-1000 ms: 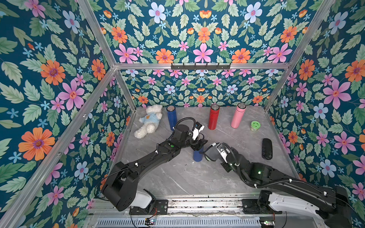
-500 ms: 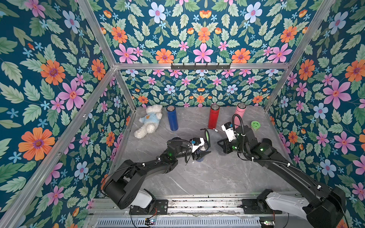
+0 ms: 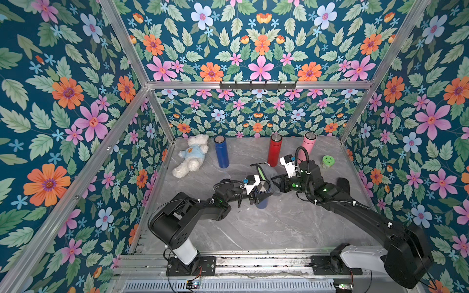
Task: Wipe the surface of the thermos
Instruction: Wipe the dirt from the surface of the thermos.
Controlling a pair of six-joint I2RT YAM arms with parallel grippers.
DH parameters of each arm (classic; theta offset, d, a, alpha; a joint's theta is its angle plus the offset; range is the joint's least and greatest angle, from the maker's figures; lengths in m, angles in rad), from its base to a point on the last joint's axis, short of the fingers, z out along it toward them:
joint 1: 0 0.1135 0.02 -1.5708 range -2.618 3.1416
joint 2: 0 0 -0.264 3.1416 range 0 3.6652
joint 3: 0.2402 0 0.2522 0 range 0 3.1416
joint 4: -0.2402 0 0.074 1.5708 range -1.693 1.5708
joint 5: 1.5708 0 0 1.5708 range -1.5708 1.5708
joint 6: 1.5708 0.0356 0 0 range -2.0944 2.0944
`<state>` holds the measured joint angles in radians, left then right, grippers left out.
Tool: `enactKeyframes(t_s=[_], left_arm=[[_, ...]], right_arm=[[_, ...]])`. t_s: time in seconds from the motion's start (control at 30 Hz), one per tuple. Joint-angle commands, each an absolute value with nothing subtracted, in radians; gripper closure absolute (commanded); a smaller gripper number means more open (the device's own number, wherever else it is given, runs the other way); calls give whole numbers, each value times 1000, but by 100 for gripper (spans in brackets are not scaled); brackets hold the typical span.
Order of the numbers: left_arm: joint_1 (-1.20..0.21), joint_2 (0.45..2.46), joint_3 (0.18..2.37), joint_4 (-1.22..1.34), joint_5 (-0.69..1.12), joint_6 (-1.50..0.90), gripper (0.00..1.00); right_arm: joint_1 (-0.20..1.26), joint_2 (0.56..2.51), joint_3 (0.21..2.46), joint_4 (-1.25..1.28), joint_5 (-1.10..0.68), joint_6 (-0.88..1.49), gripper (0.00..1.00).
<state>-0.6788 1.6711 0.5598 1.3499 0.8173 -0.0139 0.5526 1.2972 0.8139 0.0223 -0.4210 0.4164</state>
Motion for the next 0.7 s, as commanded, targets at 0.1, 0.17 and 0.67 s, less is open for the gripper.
enactKeyframes(t_s=[0.1, 0.17, 0.67], left_arm=[[-671, 1722, 548, 1538, 912, -70, 100], [-666, 1730, 548, 1566, 933, -84, 100], [-646, 1698, 584, 1560, 1146, -97, 100]], right_arm=[[563, 1436, 695, 130, -545, 505, 100], [563, 1477, 686, 175, -548, 516, 100], [491, 1397, 981, -141, -806, 403, 100]])
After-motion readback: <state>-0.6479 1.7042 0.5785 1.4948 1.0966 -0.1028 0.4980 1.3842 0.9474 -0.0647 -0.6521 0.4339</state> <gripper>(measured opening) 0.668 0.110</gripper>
